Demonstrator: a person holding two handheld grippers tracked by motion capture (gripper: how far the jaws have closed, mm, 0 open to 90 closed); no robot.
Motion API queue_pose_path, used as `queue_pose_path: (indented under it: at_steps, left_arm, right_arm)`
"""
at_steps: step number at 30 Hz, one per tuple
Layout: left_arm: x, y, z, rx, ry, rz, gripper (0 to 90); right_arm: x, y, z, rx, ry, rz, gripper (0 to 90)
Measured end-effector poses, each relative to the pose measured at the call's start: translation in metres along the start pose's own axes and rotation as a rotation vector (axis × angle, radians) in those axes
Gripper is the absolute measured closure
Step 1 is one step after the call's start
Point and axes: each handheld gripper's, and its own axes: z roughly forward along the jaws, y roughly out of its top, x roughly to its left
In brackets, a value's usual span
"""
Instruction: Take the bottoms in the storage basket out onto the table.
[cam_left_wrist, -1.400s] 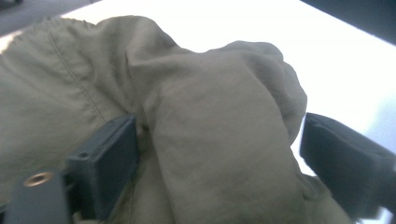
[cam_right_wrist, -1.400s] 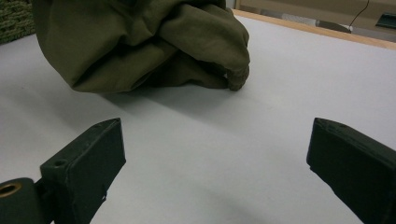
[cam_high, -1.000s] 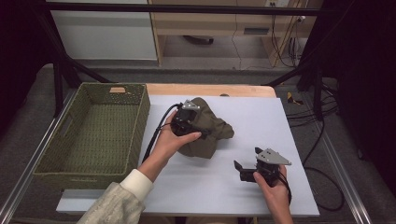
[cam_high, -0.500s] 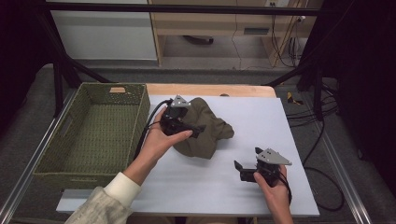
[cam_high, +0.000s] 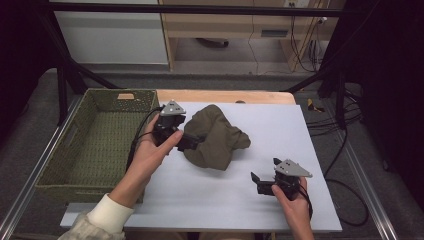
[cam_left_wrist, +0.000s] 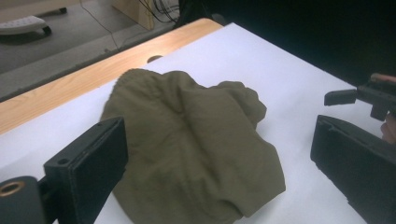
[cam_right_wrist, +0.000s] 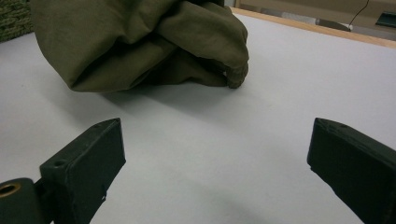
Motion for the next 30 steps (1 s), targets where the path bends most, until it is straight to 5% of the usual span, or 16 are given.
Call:
queue_pose_path:
  at_steps: [19,26,30]
  left_arm:
    - [0.022,-0.029,-0.051,-0.008,0.09,-0.016,4.2]
    - [0.025,-0.046,-0.062,-0.014,0.085,-0.039,4.2]
    - [0.024,-0.052,-0.065,0.0,0.095,-0.002,4.3]
  right_arm:
    - [0.0,0.0,0.0,0.002,-0.002,-0.003,4.4]
    - [-0.001,0.0,-0.002,-0.005,-0.011,-0.002,4.5]
    - [-0.001,-0.001,-0.002,-0.003,-0.013,-0.002,4.6]
